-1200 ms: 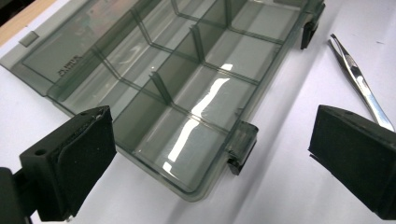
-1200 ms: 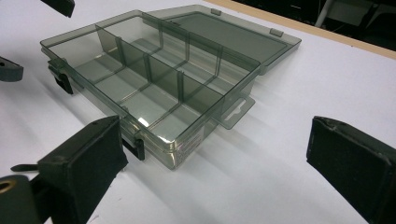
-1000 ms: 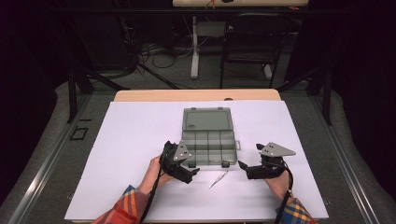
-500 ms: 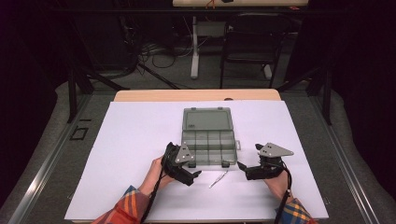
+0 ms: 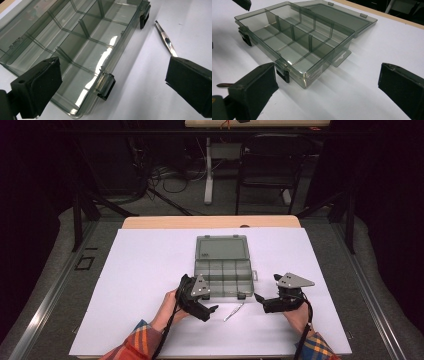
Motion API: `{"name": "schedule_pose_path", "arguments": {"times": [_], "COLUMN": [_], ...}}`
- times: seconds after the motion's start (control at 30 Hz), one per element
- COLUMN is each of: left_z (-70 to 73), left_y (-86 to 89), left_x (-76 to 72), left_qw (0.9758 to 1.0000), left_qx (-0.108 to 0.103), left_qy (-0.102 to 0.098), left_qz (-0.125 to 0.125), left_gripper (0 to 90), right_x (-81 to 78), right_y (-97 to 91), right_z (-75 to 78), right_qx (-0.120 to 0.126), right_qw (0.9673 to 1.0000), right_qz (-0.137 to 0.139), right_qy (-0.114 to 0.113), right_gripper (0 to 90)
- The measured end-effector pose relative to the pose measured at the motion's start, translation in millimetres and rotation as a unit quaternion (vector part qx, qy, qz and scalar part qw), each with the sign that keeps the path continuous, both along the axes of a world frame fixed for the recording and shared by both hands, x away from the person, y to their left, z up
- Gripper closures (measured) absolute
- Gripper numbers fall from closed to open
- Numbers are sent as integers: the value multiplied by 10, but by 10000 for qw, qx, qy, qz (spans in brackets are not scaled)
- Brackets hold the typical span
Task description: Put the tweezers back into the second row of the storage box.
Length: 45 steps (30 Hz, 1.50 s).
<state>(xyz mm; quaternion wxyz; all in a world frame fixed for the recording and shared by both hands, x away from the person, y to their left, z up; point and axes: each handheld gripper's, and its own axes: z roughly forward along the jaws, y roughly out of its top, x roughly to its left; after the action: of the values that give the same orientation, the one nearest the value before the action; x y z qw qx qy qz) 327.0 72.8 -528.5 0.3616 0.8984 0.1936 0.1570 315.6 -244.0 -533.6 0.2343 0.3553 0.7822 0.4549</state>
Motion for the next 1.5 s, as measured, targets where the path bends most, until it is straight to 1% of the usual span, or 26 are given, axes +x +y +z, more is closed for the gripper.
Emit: {"name": "schedule_pose_path", "arguments": {"times": [0.1,0.13,0.23,0.3,0.5,0.8,0.97,1.03,1.13,1.2,1.3,1.5], "left_z": [12,19,29,44,78,61,27,15,13,19,24,-26], "left_y": [-34,-47,-87,-130,-235,-345,-418,-455,-517,-552,-606,-686], "left_x": [-19,-21,-33,-45,-63,-83,-96,-102,-122,-131,-140,-156], "left_qw": [10000,10000,10000,9999,9999,9997,9994,9992,9991,9986,9982,9979], "left_qx": [-6,22,43,31,-5,95,158,167,192,157,193,318], "left_qy": [24,45,79,118,136,206,243,270,268,303,301,329], "left_qz": [5,-22,0,-14,-84,-82,-181,-226,-268,-394,-484,-453], "left_gripper": [0,0,0,1,2,2,1,2,2,1,0,3], "right_x": [0,0,0,-2,4,-10,-12,-10,-5,-6,-11,-13], "right_y": [-2,-2,1,3,-2,3,-13,-21,-26,-26,-28,-32], "right_z": [3,4,6,7,0,-11,-10,-7,-12,-12,-7,-3], "right_qx": [16,14,2,-30,-16,-20,50,44,51,47,69,87], "right_qw": [10000,10000,10000,10000,10000,10000,10000,10000,10000,10000,10000,9999], "right_qz": [-11,-8,4,-12,-36,2,6,10,-4,-1,-9,-10], "right_qy": [9,14,5,3,18,32,43,27,68,72,38,52], "right_gripper": [8,8,8,9,11,13,13,13,13,13,13,14]}}
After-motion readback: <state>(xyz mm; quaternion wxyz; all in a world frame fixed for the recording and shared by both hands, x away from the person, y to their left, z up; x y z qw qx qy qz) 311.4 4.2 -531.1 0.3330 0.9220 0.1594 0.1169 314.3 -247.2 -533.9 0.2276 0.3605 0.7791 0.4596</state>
